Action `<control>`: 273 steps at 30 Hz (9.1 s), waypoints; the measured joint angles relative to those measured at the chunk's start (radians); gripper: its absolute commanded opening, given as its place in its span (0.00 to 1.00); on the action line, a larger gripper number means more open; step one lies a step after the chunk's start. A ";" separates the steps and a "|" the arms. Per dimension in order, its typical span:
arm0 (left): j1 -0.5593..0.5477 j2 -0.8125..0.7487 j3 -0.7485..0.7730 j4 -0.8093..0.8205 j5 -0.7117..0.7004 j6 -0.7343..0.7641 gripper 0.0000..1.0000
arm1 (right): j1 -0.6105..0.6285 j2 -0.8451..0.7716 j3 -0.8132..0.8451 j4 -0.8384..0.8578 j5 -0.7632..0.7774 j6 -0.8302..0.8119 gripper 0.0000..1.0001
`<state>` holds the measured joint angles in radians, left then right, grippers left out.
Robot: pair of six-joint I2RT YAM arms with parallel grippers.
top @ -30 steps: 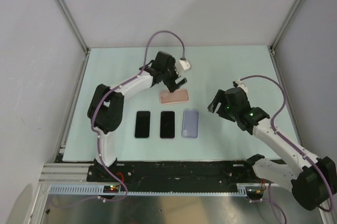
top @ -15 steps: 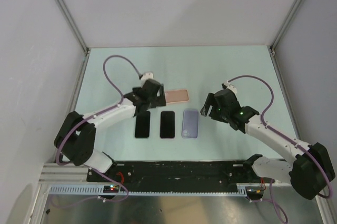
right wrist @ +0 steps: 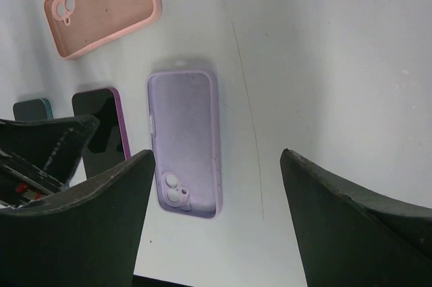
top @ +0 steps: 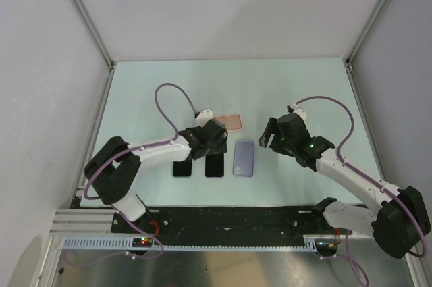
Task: Put the phone into the phone case
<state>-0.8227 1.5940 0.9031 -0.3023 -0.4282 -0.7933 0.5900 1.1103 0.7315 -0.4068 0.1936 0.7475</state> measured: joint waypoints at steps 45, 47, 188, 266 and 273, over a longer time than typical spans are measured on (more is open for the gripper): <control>-0.063 0.070 -0.006 0.085 0.095 0.204 0.45 | -0.061 0.093 0.012 0.141 -0.161 -0.072 0.77; -0.047 0.066 -0.011 0.097 0.132 0.231 0.52 | -0.037 0.131 0.028 0.152 -0.182 -0.080 0.73; 0.517 -0.652 -0.330 -0.003 0.309 -0.096 0.84 | 0.541 0.629 0.237 0.228 -0.162 -0.769 0.94; 0.322 0.383 0.422 -0.068 0.334 0.609 0.00 | 0.199 0.663 0.475 0.050 -0.074 -0.444 0.54; 0.303 0.382 0.423 -0.072 0.306 0.755 0.00 | 0.198 0.685 0.488 0.031 -0.073 -0.449 0.54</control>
<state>-0.5198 1.9762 1.3258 -0.3740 -0.1219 -0.0380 0.7879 1.7954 1.2198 -0.3756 0.1204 0.2989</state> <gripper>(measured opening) 0.008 0.728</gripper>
